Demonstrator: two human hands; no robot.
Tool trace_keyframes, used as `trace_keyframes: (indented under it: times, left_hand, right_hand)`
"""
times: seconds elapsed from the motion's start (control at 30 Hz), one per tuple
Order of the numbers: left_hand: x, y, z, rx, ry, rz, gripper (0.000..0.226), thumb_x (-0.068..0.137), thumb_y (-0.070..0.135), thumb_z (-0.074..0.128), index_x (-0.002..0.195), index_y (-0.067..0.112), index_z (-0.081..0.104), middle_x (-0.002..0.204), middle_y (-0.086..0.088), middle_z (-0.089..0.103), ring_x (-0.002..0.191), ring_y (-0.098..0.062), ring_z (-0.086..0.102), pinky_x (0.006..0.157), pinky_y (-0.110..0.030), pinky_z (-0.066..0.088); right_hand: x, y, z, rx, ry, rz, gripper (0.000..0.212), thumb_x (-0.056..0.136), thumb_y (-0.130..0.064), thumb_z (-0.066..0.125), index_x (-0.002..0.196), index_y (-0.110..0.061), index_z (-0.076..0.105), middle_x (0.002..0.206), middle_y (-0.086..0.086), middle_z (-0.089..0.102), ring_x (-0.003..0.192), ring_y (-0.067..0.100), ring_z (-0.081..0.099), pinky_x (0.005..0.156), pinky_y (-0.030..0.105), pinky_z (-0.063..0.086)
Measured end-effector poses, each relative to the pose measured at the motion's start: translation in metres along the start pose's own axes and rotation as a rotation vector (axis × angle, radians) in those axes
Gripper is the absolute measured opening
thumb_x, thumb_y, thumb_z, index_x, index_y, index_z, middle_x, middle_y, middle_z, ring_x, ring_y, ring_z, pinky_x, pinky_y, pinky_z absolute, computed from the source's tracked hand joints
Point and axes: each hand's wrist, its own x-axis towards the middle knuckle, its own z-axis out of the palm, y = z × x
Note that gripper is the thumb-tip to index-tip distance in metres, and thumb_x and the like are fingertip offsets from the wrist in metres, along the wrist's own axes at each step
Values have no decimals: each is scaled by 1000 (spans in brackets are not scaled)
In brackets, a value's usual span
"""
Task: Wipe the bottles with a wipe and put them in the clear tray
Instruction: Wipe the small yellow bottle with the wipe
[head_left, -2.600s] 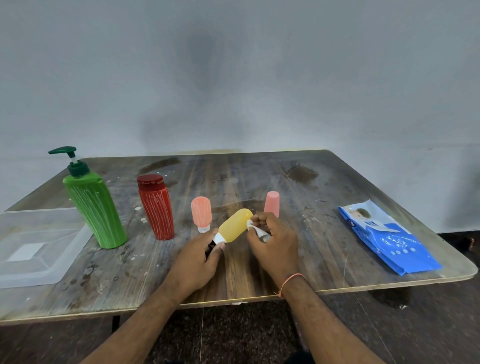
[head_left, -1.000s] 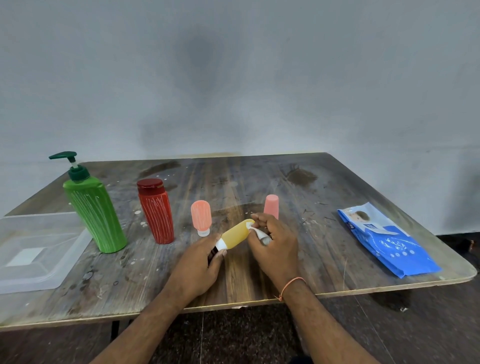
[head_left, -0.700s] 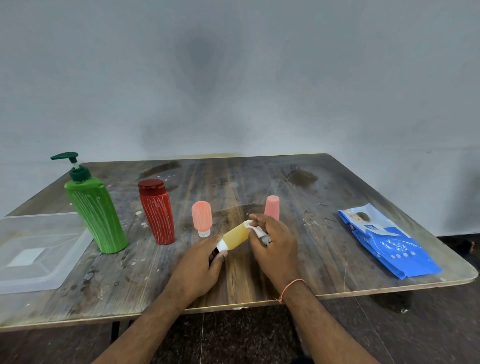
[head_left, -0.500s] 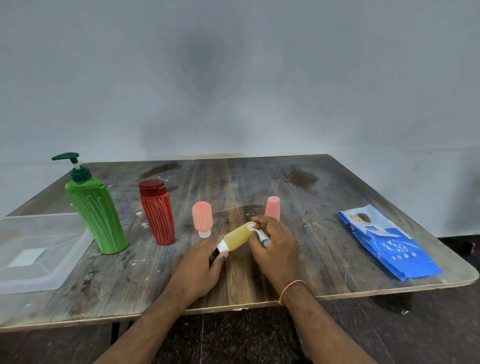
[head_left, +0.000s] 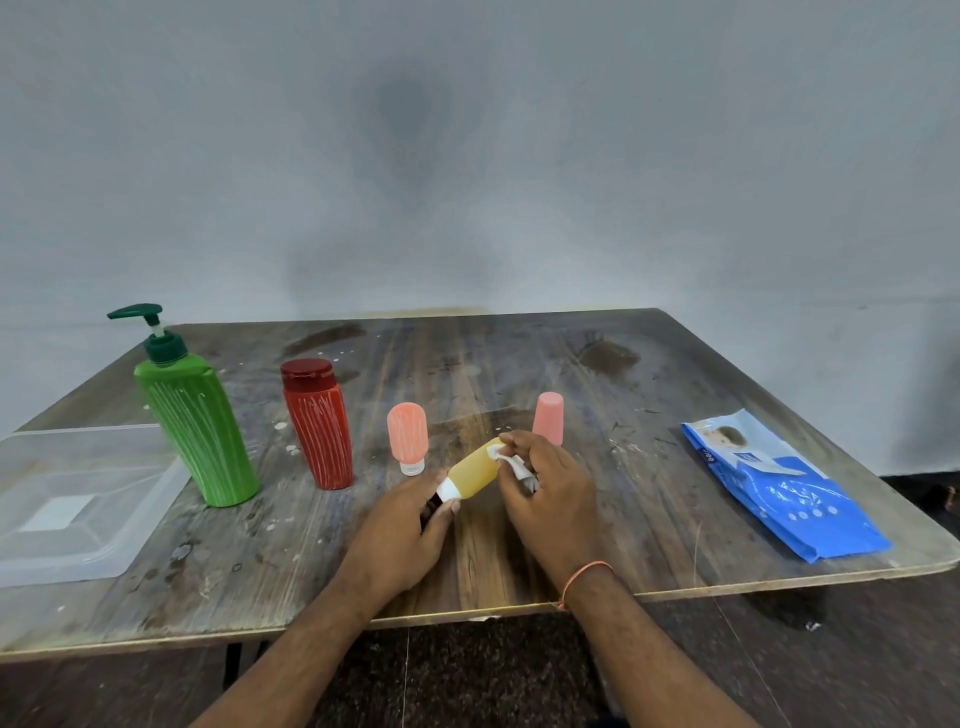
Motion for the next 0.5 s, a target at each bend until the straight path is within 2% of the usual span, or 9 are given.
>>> trace_keyframes:
  times: [0.07, 0.2, 0.33, 0.43, 0.5]
  left_hand:
    - [1, 0, 0, -2, 4, 10, 35, 104, 38, 58, 139, 31, 59, 110, 22, 61, 94, 3, 56, 75, -11, 39]
    - [1, 1, -1, -29, 14, 45, 24, 105, 36, 58, 129, 35, 64, 110, 26, 62, 99, 14, 54, 79, -5, 39]
    - [2, 1, -1, -46, 21, 48, 26, 104, 36, 60, 130, 35, 64, 107, 26, 62, 98, 12, 56, 76, -9, 40]
    - [2, 1, 0, -22, 16, 44, 34, 103, 40, 61, 136, 31, 63, 108, 23, 65, 94, 7, 57, 75, -8, 40]
    - [2, 0, 0, -16, 6, 49, 37, 102, 42, 61, 138, 32, 64, 111, 21, 68, 94, 4, 59, 75, -9, 40]
  right_hand:
    - [-2, -2, -1, -15, -71, -49, 34, 94, -18, 78, 125, -31, 71, 114, -16, 73, 105, 2, 66, 92, 15, 52]
    - [-6, -4, 1, -46, -182, -194, 28, 94, -24, 77, 122, -29, 74, 106, -12, 73, 95, 4, 64, 83, 20, 54]
    - [-4, -1, 2, -50, -116, -100, 31, 95, -25, 76, 124, -32, 72, 109, -12, 73, 98, 6, 66, 85, 26, 57]
    - [-2, -4, 0, -58, -52, -64, 36, 94, -20, 78, 127, -33, 71, 115, -14, 74, 103, 6, 66, 90, 22, 55]
    - [-3, -6, 0, -68, -75, -90, 35, 95, -20, 79, 127, -31, 71, 111, -14, 74, 100, 5, 65, 87, 21, 55]
